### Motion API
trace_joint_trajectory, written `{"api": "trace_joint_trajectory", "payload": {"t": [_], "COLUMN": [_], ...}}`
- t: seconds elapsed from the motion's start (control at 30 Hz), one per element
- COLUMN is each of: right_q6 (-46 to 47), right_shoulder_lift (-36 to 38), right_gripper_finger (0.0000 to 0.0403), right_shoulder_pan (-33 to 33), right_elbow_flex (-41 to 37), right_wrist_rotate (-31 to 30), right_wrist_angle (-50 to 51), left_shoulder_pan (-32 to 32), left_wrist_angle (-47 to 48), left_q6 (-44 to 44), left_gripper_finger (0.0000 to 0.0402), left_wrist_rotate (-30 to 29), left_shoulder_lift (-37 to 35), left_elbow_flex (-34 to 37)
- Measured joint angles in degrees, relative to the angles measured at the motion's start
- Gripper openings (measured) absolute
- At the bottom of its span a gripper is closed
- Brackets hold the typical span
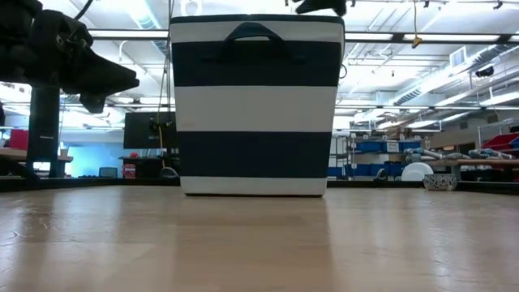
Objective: Sort clothes
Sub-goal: Return to Home Position
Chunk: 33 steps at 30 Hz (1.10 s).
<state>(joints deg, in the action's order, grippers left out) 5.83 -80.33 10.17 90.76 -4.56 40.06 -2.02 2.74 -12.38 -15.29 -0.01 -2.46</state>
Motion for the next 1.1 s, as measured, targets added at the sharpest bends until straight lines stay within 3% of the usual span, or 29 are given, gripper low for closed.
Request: {"api": "trace_joint_trajectory", "payload": {"t": [0.3, 0.5, 0.7, 1.1], "right_q6": [6.8, 8.5, 8.7, 12.0], "right_shoulder_lift": [5.5, 12.3, 23.1, 43.3], "right_gripper_finger": [0.0152, 0.0152, 0.0152, 0.0153], "right_shoulder_pan": [-0.3, -2.7, -3.4, -3.4], "right_elbow_flex": [-0.2, -8.1, -24.2, -61.0], "right_wrist_rotate": [0.0, 0.2, -0.2, -0.1], "right_wrist_angle": [14.9, 14.6, 4.9, -24.6], "left_shoulder_pan": [0.0, 0.0, 0.0, 0.0], "left_wrist_angle": [-0.2, -0.2, -0.3, -0.3], "left_q6": [-0.2, -0.3, -0.3, -0.3], "left_gripper_finger": [0.0108, 0.0108, 0.0108, 0.0108], "left_wrist_rotate": [0.0, 0.0, 0.1, 0.1], "left_shoulder_lift": [0.0, 0.0, 0.0, 0.0], "left_elbow_flex": [0.0, 0.0, 0.0, 0.0]}}
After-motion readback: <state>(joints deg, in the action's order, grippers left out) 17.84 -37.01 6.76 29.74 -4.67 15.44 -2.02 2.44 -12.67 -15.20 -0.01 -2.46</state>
